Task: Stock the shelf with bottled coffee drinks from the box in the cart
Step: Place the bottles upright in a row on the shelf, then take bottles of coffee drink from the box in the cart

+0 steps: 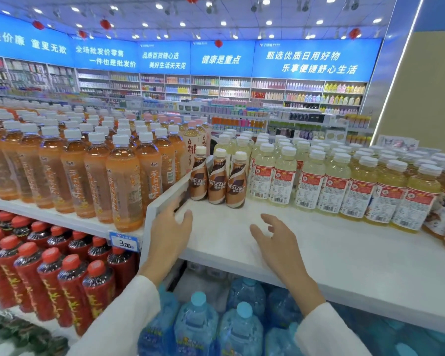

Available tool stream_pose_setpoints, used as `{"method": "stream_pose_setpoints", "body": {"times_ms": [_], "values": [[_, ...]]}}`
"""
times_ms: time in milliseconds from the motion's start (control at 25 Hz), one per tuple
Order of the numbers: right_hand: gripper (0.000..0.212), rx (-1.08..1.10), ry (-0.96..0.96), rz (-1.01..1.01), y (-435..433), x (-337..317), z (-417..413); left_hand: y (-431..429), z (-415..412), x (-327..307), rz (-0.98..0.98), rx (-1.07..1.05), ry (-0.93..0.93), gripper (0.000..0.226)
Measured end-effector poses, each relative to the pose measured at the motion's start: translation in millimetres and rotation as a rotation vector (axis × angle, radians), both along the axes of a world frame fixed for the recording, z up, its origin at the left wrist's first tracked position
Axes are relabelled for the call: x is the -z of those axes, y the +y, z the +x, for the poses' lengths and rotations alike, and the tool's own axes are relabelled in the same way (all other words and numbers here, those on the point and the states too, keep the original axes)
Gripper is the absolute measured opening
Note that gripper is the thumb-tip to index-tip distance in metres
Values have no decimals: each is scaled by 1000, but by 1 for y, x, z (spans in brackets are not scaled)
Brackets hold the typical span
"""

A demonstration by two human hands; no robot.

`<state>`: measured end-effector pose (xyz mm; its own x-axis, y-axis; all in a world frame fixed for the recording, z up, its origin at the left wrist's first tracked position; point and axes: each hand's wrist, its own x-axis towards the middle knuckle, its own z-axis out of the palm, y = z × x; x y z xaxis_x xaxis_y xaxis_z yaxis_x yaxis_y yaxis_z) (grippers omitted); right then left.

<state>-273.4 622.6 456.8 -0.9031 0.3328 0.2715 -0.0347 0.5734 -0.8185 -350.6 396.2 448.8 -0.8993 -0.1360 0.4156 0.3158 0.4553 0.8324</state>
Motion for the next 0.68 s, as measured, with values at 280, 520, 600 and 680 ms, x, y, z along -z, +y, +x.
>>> {"method": "stream_pose_setpoints", "body": {"times_ms": [280,520,600,680], "values": [[44,-183,39,-99,-22,25,101,-57,146,43,83,-171,-114,39],[29,-278,18,-255,-106,90,158,-132,277,130,164,-400,-383,38],[22,-358,-102,-310,-142,126,164,-162,319,164,188,-517,-452,33],[23,-485,-298,-308,-180,162,170,-191,362,194,234,-664,-504,27]]}}
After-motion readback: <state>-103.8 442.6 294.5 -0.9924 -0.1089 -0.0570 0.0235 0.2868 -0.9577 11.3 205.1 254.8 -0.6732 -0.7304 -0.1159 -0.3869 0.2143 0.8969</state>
